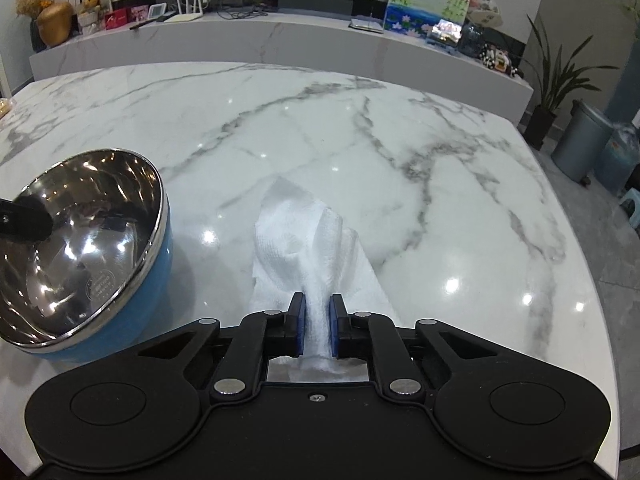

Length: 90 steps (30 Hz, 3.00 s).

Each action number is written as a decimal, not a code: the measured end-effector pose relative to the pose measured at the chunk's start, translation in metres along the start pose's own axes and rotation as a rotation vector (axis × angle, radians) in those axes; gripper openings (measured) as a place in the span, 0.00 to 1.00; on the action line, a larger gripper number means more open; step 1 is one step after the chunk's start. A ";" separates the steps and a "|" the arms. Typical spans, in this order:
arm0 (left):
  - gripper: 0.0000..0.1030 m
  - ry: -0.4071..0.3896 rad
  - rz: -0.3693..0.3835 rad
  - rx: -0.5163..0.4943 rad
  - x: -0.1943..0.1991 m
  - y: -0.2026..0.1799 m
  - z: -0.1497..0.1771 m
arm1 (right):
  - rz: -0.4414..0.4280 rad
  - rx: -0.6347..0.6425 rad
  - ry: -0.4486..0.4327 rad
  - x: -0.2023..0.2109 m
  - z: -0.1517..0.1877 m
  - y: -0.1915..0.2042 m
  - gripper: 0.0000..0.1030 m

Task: Clean bowl
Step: 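Grasp the bowl rim with the left gripper while the right gripper grasps the white cloth, then lift the bowl with the left gripper while the right gripper pushes the cloth inside, then hold the bowl tilted with the left gripper while the right gripper wipes its inside with the cloth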

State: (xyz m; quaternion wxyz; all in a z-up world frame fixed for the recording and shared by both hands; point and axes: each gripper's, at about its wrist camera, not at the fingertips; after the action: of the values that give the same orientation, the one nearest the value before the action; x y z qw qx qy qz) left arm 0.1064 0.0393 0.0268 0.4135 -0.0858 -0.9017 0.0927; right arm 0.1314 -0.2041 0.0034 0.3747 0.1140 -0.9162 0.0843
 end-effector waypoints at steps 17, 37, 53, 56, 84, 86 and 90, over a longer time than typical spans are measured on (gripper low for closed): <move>0.08 -0.011 0.028 0.027 -0.004 0.003 -0.002 | -0.335 0.100 0.137 0.045 -0.055 0.062 0.09; 0.07 0.002 -0.024 -0.027 -0.008 -0.003 -0.001 | -0.280 0.502 0.407 0.010 -0.056 0.119 0.08; 0.35 0.054 0.125 0.180 -0.012 0.022 -0.004 | -0.176 0.436 0.353 0.003 -0.054 0.102 0.08; 0.38 0.084 0.169 0.205 -0.013 0.023 -0.004 | -0.150 0.405 0.339 0.001 -0.056 0.097 0.08; 0.07 0.065 0.072 0.064 -0.014 0.004 -0.005 | -0.415 0.194 0.497 -0.006 -0.057 0.104 0.09; 0.07 0.066 0.068 0.057 -0.014 0.004 -0.005 | -0.369 0.296 0.481 -0.004 -0.056 0.112 0.09; 0.07 0.071 0.066 0.053 -0.015 0.005 -0.005 | -0.216 0.553 0.397 0.006 -0.049 0.133 0.08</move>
State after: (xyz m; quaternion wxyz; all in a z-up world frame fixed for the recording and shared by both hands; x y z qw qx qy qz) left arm 0.1200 0.0417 0.0179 0.4441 -0.1077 -0.8803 0.1271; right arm 0.1239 -0.0652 0.0328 0.5073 0.2887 -0.7507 0.3094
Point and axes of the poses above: each gripper's, at about its wrist camera, not at the fingertips, and x roughly against the way its jaws point, y to its left, z to its underside, and after that the axes turned 5 degrees about -y, right-handed
